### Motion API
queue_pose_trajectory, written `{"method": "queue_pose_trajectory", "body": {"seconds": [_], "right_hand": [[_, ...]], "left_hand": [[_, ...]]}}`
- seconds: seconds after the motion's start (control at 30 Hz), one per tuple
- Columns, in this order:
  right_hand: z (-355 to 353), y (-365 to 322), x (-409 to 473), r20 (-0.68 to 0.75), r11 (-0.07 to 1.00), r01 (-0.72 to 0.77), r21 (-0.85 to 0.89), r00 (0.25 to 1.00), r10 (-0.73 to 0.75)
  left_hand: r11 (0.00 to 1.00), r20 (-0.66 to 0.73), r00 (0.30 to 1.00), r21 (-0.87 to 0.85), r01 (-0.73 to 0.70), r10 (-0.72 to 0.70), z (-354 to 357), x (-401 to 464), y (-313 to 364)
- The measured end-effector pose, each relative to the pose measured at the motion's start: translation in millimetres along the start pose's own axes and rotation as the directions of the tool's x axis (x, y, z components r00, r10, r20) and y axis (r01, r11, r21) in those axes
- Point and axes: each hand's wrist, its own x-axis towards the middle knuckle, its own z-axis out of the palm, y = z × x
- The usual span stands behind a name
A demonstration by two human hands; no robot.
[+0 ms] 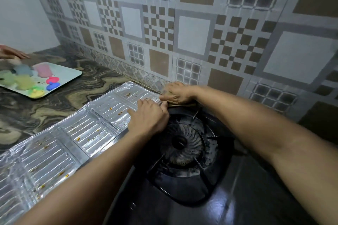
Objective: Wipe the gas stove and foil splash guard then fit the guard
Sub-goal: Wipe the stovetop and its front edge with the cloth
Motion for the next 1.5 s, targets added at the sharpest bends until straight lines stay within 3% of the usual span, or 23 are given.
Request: {"method": "queue_pose_trajectory", "body": {"seconds": [0.27, 0.47, 0.57, 0.73, 0.9, 1.13, 1.5], "right_hand": [[10.4, 42.2, -90.9, 0.05, 0.958, -0.166, 0.233, 0.986, 0.159], [43.8, 60.5, -192.1, 0.0, 0.911, -0.405, 0.081, 0.914, 0.406], [54.2, 48.3, -218.1, -0.029, 0.915, -0.402, 0.02, 0.915, 0.403], [69.9, 5.7, -257.2, -0.078, 0.919, -0.388, 0.068, 0.917, 0.392], [90.5, -50.7, -298.4, -0.065, 0.88, -0.476, 0.002, 0.878, 0.475], [73.3, -17.6, -274.2, -0.075, 0.794, -0.605, 0.068, 0.79, 0.608], [107.7, -127.2, -326.0, -0.097, 0.846, -0.533, 0.001, 0.842, 0.53]], "left_hand": [[1.0, -0.006, 1.0, -0.004, 0.024, -0.024, -1.9, -2.4, 0.5], [1.0, -0.018, 1.0, 0.012, 0.011, -0.011, -1.6, -5.2, 2.6], [0.999, -0.017, 1.0, 0.048, 0.002, -0.001, -2.6, -7.2, 4.7], [0.999, 0.007, 0.999, 0.017, -0.044, 0.044, -2.3, -7.1, 4.6], [0.997, 0.012, 0.997, 0.015, -0.079, 0.079, 0.9, -5.4, 5.8], [0.972, -0.019, 0.972, -0.002, -0.236, 0.236, -6.6, -13.0, 2.4], [0.956, -0.031, 0.959, -0.074, -0.282, 0.281, -4.8, -8.5, 2.1]]}}
